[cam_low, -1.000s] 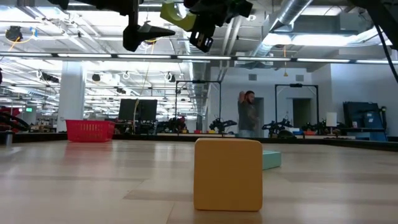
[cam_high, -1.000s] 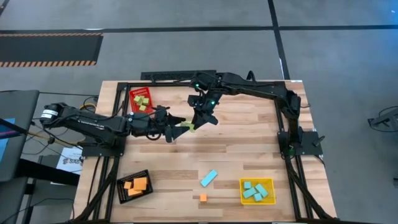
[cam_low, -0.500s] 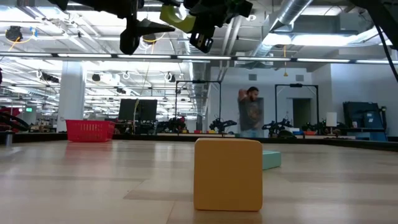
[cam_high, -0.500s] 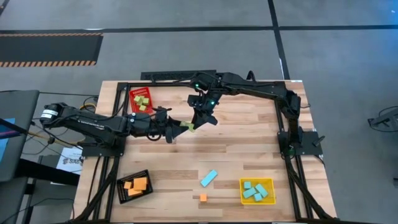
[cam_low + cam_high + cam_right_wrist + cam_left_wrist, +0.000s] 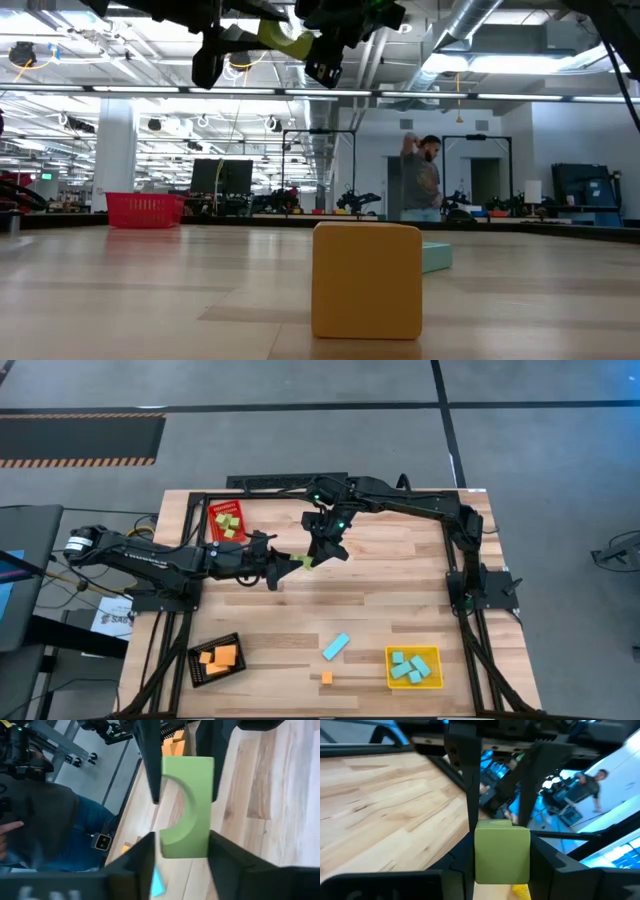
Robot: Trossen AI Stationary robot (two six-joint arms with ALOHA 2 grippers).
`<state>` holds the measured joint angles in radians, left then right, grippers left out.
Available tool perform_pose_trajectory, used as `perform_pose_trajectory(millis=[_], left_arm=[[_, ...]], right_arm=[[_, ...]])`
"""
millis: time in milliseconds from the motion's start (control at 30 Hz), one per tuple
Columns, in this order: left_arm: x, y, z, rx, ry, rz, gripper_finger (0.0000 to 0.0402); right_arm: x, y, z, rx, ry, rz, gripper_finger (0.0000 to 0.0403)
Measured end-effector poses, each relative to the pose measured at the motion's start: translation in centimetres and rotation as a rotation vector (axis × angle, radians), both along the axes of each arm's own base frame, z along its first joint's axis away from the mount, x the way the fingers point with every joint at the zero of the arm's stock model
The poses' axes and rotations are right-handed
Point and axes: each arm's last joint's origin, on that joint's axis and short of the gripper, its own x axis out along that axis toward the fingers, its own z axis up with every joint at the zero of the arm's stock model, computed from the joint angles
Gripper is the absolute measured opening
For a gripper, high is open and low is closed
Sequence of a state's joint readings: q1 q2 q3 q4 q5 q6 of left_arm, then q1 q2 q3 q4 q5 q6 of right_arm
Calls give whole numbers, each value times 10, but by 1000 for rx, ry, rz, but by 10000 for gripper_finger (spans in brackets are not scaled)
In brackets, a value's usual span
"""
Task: Sort & place blocks by color
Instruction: Put the green block into the red bin, then put the blue block into the yellow bin
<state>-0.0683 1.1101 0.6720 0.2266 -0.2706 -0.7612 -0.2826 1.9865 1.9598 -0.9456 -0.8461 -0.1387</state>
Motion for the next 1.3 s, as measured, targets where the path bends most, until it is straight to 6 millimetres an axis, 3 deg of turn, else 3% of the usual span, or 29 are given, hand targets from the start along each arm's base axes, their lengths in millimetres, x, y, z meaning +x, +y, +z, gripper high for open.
perform_pose_trajectory(millis=[133,233,300,433,533,733,900,1000,1300], left_arm=[[-4,8,-6,6,90,19,97],[-15,20,-20,22,280,92,97],[-26,31,-15,34,405,173,97],[-54,54,-15,101,735,427,97],[-68,75,-11,128,853,608,97],[-87,118,-33,-41,1095,709,97],[-92,139,-47,-119,1201,734,97],[-93,147,-54,-173,1234,713,130],[-94,154,-66,-215,1313,688,298]], right_arm=[[-2,-9,-1,-1,4,-29,248],[-6,-20,2,-2,20,-80,284],[-8,-29,0,-8,59,-146,298],[-14,-41,-3,-21,123,-231,309],[-14,-40,-4,-33,141,-240,310],[-9,-25,-4,-56,137,-208,310],[-5,-13,-4,-63,137,-183,311],[-4,-6,-4,-65,140,-167,311],[-6,4,-7,-64,190,-139,311]])
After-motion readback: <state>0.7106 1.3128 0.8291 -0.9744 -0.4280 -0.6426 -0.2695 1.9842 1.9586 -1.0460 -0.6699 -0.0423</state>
